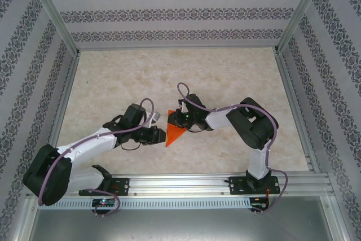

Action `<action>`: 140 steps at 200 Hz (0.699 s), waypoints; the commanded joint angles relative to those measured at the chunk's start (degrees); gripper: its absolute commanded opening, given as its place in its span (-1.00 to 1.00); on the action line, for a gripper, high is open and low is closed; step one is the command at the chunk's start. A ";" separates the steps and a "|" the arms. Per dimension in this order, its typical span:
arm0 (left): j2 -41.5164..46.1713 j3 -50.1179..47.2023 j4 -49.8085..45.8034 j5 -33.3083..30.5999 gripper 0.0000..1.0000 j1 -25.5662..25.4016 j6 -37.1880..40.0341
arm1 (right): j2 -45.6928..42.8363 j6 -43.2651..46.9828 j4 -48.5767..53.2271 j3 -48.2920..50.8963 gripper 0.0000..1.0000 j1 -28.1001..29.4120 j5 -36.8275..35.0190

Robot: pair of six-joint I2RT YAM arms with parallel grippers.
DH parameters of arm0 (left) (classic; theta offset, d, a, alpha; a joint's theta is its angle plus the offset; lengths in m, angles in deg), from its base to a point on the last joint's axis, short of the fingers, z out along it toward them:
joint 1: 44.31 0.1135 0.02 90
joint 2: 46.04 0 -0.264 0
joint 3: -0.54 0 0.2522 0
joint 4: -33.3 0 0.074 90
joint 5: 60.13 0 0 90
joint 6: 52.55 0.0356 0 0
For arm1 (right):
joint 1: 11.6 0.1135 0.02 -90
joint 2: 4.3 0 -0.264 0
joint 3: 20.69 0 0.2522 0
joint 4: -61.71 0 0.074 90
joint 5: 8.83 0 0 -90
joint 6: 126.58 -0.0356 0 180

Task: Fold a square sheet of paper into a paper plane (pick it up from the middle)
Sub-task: Fourth fold the wing at the center of the table.

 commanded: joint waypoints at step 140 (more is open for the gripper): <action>-23.48 0.18 18.70 -1.87 -0.50 0.62 -3.16 | 4.23 0.80 6.87 3.41 -0.66 0.99 -5.38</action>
